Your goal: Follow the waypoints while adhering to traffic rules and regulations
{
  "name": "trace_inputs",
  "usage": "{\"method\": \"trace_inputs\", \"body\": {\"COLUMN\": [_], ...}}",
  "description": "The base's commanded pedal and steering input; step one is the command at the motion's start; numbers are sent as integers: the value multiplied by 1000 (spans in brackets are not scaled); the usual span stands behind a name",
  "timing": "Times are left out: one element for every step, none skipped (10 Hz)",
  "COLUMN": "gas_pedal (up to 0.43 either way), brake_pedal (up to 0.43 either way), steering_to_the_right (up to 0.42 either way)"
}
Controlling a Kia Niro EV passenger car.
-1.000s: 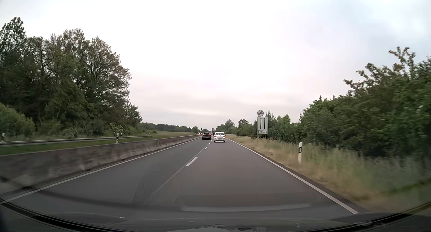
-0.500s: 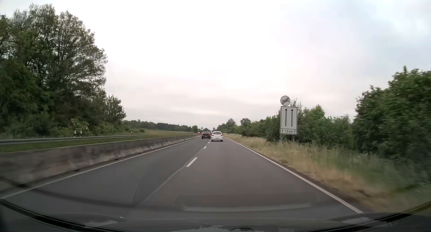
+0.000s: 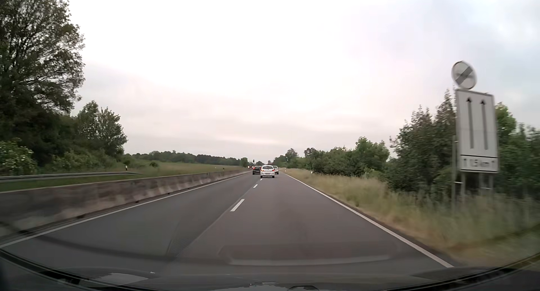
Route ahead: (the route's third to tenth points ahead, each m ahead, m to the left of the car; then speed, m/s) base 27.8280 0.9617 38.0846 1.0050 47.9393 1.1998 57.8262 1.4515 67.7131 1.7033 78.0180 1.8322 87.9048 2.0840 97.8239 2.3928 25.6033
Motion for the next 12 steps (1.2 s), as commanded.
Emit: {"method": "trace_inputs", "body": {"gas_pedal": [0, 0, 0, 0, 0, 0, 0, 0, 0, 0, 0, 0], "brake_pedal": [0, 0, 0, 0, 0, 0, 0, 0, 0, 0, 0, 0], "steering_to_the_right": [0, 0, 0, 0, 0, 0, 0, -1, 0, -2, -3, -3]}}
